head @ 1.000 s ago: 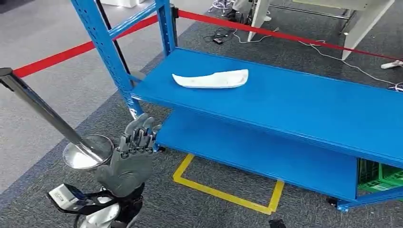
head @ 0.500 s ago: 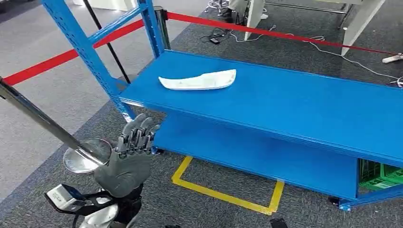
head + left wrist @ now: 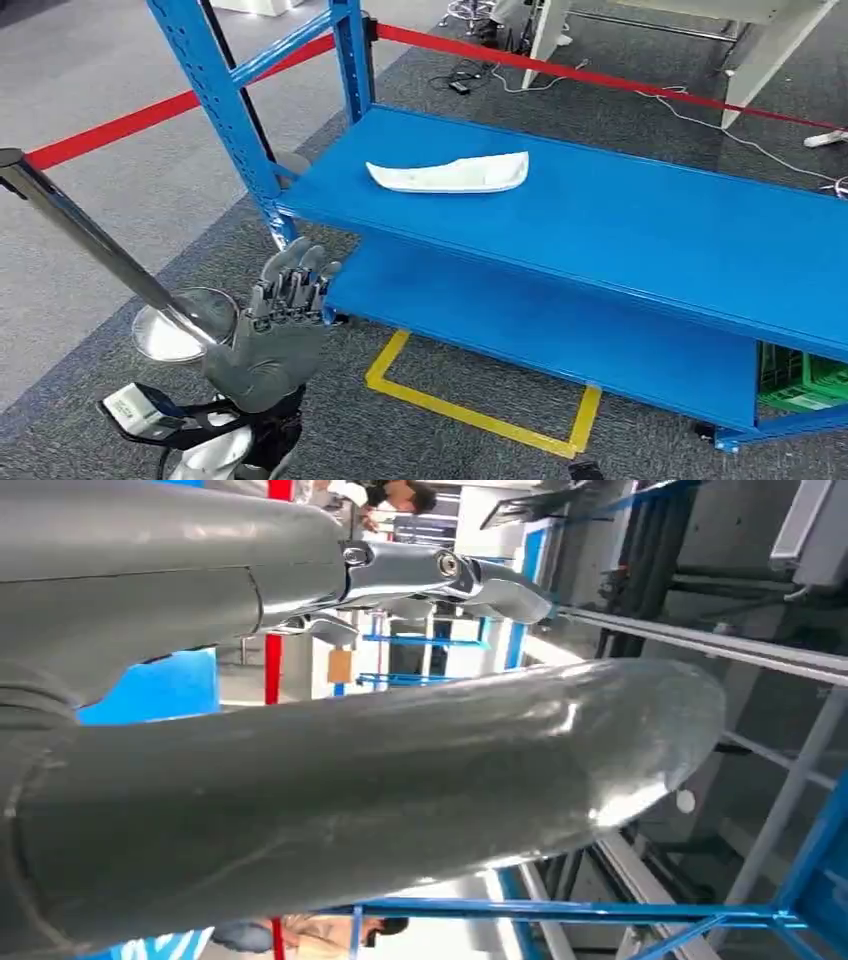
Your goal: Take the parts from the cabinet and place them on the table.
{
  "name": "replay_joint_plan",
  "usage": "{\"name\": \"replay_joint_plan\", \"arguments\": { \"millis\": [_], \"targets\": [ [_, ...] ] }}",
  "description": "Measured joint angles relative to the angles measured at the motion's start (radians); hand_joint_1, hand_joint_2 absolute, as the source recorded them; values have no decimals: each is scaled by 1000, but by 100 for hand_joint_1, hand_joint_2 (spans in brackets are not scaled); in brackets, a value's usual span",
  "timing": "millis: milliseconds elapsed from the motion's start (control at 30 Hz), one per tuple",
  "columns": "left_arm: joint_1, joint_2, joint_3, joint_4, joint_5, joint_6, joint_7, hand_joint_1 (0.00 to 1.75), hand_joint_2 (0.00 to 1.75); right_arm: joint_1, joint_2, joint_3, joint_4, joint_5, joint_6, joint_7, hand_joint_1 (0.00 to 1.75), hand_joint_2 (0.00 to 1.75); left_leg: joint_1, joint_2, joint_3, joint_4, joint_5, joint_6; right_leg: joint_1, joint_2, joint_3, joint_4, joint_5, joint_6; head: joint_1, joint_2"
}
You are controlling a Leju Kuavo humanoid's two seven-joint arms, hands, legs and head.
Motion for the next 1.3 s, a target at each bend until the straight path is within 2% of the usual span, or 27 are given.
{"name": "replay_joint_plan", "arguments": {
  "millis": [67, 100, 200, 267, 333, 400, 433, 467, 500, 567, 600, 633, 667, 733, 800, 833, 900, 933, 967, 1000, 1067, 1100, 1133, 1167, 1200, 1267, 1300],
  "targets": [
    [0, -1, 2, 2, 6, 15, 0, 0, 0, 0, 0, -1, 0, 0, 2, 27, 0, 0, 0, -2, 10, 0, -5, -7, 0, -1, 87, -185, 93, -6, 0, 0],
    [0, -1, 2, 3, 6, 19, 0, 0, 0, -1, 0, -2, 0, 0, 3, 35, 0, 0, -6, -2, 10, 2, -9, -13, 0, 0, 106, -224, 87, -8, 0, 0],
    [0, -1, 2, 6, 12, 26, 0, 0, 0, -2, 0, -8, 0, 0, 5, 70, 0, 0, -5, -2, 9, -1, -4, -27, 6, 4, 106, -228, 91, -25, -2, 0],
    [-1, 1, 1, 7, 11, 16, 0, 0, 0, 1, -2, -12, 0, 1, 12, 80, 0, 0, -2, -1, 8, 3, -12, -39, -1, 2, 110, -237, 99, -39, 0, 0],
    [-2, 2, -2, 7, 11, 8, 0, 0, 0, -1, -2, -15, 0, 3, 16, 81, 0, 0, -2, 2, -34, 93, -72, -50, -2, 2, 110, -237, 98, -48, -10, 0],
    [-2, 3, -1, 7, 9, 6, 0, 0, 0, 0, -2, -16, 0, 3, 16, 83, 0, 0, 0, 2, -112, 254, -141, -56, -2, -1, 110, -237, 96, -50, -10, 0],
    [-2, 3, -1, 8, 9, 5, 0, 0, 0, 1, -3, -17, 0, 3, 16, 84, 0, 0, 0, 2, -138, 301, -148, -57, -2, -1, 110, -237, 96, -50, -10, 0],
    [-2, 3, -1, 8, 9, 5, 0, 0, 0, 1, -3, -17, 0, 3, 17, 84, 0, 0, 1, 2, -139, 296, -130, -57, -2, 0, 111, -237, 96, -50, -10, 0],
    [-2, 3, -1, 8, 9, 1, 0, 0, 0, 1, -3, -18, 0, 3, 17, 84, 0, 0, 1, 2, -121, 255, -94, -55, -2, 1, 111, -237, 96, -49, -10, 0],
    [-2, 3, -2, 8, 17, -29, 0, 0, 0, 0, -3, -18, 0, 4, 22, 84, 0, 0, 1, 3, -39, 91, -7, -50, -4, 4, 115, -237, 88, -44, -10, 0],
    [-2, 3, -2, 8, 16, -42, 0, 0, 0, 0, -3, -19, -1, 5, 25, 83, 0, 0, 1, 9, -4, 29, 2, -45, -2, 5, 118, -237, 83, -37, -11, 0],
    [-3, 2, -2, 8, 13, -47, 0, 0, 0, 0, -3, -20, -1, 6, 27, 82, 0, 0, -1, 7, 10, -8, -27, -38, 4, 6, 115, -235, 72, -29, -14, 0],
    [-3, 1, -1, 8, 7, -47, 0, 0, 0, 0, -3, -21, -1, 6, 28, 80, 0, 0, -2, 5, 13, -12, -30, -32, 3, 5, 118, -249, 63, -22, -8, 0],
    [-3, 2, -1, 8, 7, -47, 0, 0, 0, 0, -3, -22, -2, 8, 29, 77, 0, 0, -2, 1, 24, -22, -34, -17, 2, 2, 146, -249, 83, -6, -7, 0],
    [-3, 0, -2, 8, 7, -45, 0, 0, 0, -1, -3, -23, -2, 8, 30, 75, 0, 0, 0, 5, 52, -22, -19, -1, -2, -1, 145, -229, 58, 0, -6, 0],
    [-3, 0, -2, 9, 5, -33, 0, 0, 0, -4, -3, -24, -2, 8, 30, 75, 0, 0, -1, 6, 58, -22, -23, 3, -1, -1, 117, -175, 28, 2, -3, 0],
    [-3, 0, -1, 11, 5, -8, 0, 0, 0, -4, -3, -27, -2, 3, 29, 73, 0, 0, -2, 6, 64, -22, -33, 9, 0, -1, 21, -18, -32, 6, -2, 0],
    [-3, 0, 0, 13, 5, -1, 0, 0, 0, -2, -3, -29, -2, 3, 29, 71, 0, 0, -3, 4, 68, -22, -38, 9, 0, -1, -16, 31, -46, 7, -1, 0],
    [-3, 0, 0, 15, 5, 0, 0, 0, 0, 1, -3, -33, -2, 1, 29, 71, 0, 0, -3, 1, 74, -22, -44, 9, 0, -1, -32, 35, -35, 8, -1, 0],
    [-3, 0, 0, 16, 5, 2, 0, 0, 0, 2, -3, -35, -2, 1, 29, 71, 0, 0, -3, -2, 84, -22, -52, 7, 0, -1, -27, -3, 4, 8, 0, 0],
    [-3, 0, 0, 16, 5, 6, 0, 0, 0, 1, -4, -40, -2, 1, 29, 70, 0, 0, -2, -2, 109, -22, -71, 0, -1, -1, 28, -168, 127, 2, 0, 0],
    [-3, 0, 0, 16, 5, 6, 0, 0, 0, 3, -4, -41, -2, 0, 29, 70, 0, 0, -2, -1, 115, -22, -80, -5, 0, -2, 47, -233, 168, -3, 0, 0],
    [-3, 0, 0, 17, 6, 8, 0, 0, 0, 2, -4, -42, -2, 0, 29, 70, 0, 0, -5, -2, 121, -19, -85, -12, 6, -2, 44, -232, 131, -11, -1, 0],
    [-3, 0, 0, 18, 7, 9, 0, 0, 0, -2, -4, -43, -2, 0, 29, 69, 0, 0, -6, -2, 116, -20, -88, -17, 9, -1, 54, -227, 139, -24, -1, 0],
    [-4, 0, 0, 18, 7, 9, 0, 0, 0, -1, -4, -43, -2, 0, 29, 69, 0, 0, -4, -1, 122, -18, -89, -22, 10, -1, 49, -227, 150, -31, -3, 0],
    [-4, 1, -1, 18, 7, 9, 0, 0, 0, 0, -5, -48, -2, -2, 28, 70, 0, 0, -5, -1, 124, -18, -89, -27, 5, 1, 58, -231, 150, -40, -2, 0],
    [-4, 2, -1, 18, 7, 9, 0, 0, 0, -1, -5, -49, -2, -3, 28, 70, 0, 0, -5, 1, 112, 7, -91, -33, 2, 1, 65, -237, 149, -41, -1, 0]
  ]
}}
